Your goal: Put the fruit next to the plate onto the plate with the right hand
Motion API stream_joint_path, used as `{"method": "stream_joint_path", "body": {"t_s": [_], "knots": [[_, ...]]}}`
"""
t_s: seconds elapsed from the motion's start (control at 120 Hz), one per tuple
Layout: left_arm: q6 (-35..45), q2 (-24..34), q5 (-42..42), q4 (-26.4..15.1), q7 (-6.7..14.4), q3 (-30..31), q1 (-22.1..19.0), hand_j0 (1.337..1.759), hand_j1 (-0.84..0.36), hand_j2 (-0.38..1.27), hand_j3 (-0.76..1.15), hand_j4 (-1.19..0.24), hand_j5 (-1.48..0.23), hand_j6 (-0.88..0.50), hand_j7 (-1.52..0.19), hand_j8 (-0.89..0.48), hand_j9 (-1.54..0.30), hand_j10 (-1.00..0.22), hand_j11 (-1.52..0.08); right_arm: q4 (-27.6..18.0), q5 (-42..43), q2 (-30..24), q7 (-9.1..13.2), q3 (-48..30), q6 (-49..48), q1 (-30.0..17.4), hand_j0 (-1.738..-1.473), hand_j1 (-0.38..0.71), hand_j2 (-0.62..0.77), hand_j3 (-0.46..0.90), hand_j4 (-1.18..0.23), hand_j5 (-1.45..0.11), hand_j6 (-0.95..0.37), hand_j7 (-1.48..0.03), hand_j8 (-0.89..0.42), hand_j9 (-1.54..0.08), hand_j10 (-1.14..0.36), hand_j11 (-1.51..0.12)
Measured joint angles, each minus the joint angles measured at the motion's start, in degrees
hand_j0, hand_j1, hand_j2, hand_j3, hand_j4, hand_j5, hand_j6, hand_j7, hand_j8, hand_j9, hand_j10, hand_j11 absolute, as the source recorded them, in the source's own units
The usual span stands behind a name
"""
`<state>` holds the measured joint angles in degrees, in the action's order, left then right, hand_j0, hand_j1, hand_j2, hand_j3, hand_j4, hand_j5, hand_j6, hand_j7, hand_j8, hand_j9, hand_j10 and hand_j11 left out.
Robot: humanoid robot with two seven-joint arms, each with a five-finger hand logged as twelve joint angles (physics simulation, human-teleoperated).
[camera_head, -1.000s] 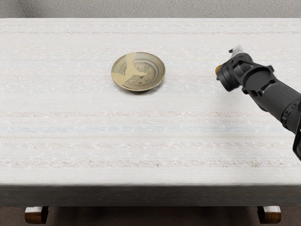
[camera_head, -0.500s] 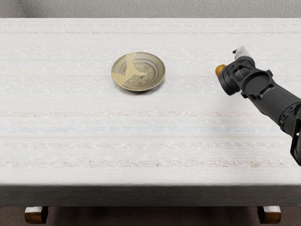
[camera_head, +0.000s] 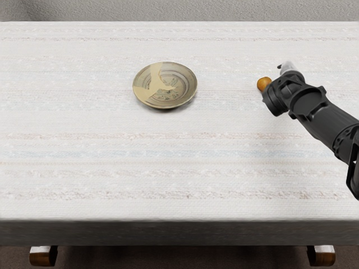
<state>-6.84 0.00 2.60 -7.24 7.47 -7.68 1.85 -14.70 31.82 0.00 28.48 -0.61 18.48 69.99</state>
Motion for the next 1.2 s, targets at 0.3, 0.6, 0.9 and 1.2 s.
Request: {"method": "stream_joint_path", "body": {"t_s": [0.3,0.6,0.9,1.2], "knots": [[0.0,0.0,0.0,0.0,0.0,0.0,0.0,1.658,0.35,0.0,0.0,0.0,0.0,0.0,0.0,0.0,0.0,0.0,0.0,0.0,0.0,0.0,0.1,0.0,-3.3,0.0,-1.658,-0.14,-0.03,0.0,-0.18,-0.23,-0.18,-0.23,-0.18,-0.23,-0.18,-0.23],[0.0,0.0,0.0,0.0,0.0,0.0,0.0,1.658,0.35,0.0,0.0,0.0,0.0,0.0,0.0,0.0,0.0,0.0,0.0,0.0,0.0,0.0,0.1,0.0,-6.0,0.0,-1.658,-0.24,-0.02,0.0,-0.1,-0.12,-0.1,-0.12,-0.1,-0.12,-0.1,-0.12],[0.0,0.0,0.0,0.0,0.0,0.0,0.0,1.658,0.35,0.0,0.0,0.0,0.0,0.0,0.0,0.0,0.0,0.0,0.0,0.0,-0.1,0.0,0.2,0.0,-9.4,0.0,-1.658,-0.27,-0.01,0.0,-0.07,-0.09,-0.07,-0.09,-0.07,-0.09,-0.07,-0.09],[0.0,0.0,0.0,0.0,0.0,0.0,0.0,1.658,0.35,0.0,0.0,0.0,0.0,0.0,0.0,0.0,0.0,0.0,0.0,-0.1,0.0,0.0,0.3,0.1,-11.9,0.0,-1.658,-0.28,-0.01,0.0,-0.03,-0.08,-0.01,-0.08,-0.06,-0.08,-0.06,-0.08]]}}
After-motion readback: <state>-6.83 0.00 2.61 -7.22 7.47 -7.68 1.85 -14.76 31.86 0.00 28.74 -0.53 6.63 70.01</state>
